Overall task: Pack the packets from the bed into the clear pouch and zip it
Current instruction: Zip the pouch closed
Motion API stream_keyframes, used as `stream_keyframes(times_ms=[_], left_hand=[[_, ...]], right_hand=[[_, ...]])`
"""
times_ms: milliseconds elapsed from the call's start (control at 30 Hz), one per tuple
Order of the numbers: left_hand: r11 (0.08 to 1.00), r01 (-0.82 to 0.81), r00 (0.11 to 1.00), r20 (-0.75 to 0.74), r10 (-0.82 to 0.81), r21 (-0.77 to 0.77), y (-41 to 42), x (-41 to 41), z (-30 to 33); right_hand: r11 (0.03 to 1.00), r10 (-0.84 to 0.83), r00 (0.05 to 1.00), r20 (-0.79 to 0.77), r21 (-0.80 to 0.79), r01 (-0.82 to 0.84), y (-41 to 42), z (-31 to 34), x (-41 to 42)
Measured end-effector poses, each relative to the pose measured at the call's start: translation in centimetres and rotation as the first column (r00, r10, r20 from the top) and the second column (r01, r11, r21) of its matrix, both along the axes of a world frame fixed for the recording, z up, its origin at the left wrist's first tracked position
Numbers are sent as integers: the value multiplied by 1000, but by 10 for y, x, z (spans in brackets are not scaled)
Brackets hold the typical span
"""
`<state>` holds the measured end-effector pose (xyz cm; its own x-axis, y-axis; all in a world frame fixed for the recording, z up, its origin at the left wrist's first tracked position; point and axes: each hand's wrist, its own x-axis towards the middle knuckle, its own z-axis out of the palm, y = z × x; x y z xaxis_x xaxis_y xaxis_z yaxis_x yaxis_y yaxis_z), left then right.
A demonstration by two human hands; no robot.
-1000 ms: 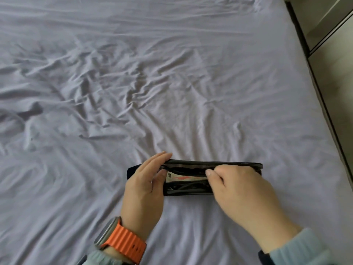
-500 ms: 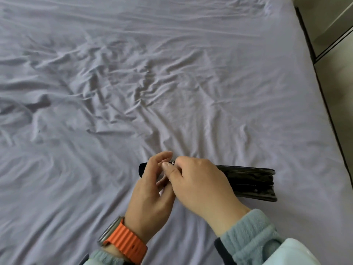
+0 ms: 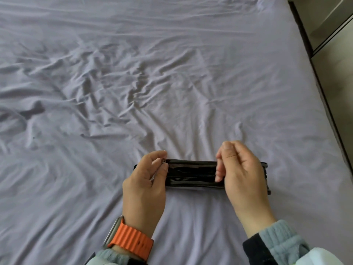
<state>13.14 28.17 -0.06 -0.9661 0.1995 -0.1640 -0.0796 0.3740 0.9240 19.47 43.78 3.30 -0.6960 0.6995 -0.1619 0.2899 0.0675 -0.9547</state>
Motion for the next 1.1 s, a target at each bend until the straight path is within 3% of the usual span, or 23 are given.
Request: stream_keyframes(times_ms=[167,300,433,500,600,667,800,900,1000,1100], left_hand=[[958,-194,970,186,156,209,8,-4,-3],[933,-260,949,244,200,247,14,-8,-6],[940,-224,952,264,155,257,11,-15,-8],[962,-186,952,277,127,200,7,-18,-15],[986,-113,944,323,68,121,5,-14,-25],[986,-114,921,386,58,124,7,-9,-26],[995,-74,898,437,40,62,12,-15,-17],[996,1,797,601,-56,92,7,-29,-7],[992,-14,715,694,-80,129,-1,-38,-4],[999,-9,800,600,-11,31,-5,-31,-20]], right_hand=[[975,-76,997,-1,211,75,24,-19,12],[982,-14,1000,6,187,12,34,-19,15],[964,-152,988,-6,218,150,56,-13,40],[976,-200,977,77,102,192,70,-20,54],[982,26,975,222,-190,17,81,-44,71],[950,144,967,208,-304,-76,79,-57,75],[972,97,940,326,-234,-19,82,-49,65],[994,71,850,521,-109,-16,100,-29,54],[989,97,811,578,-150,-11,114,-16,47],[954,138,833,535,-298,33,109,-20,43]])
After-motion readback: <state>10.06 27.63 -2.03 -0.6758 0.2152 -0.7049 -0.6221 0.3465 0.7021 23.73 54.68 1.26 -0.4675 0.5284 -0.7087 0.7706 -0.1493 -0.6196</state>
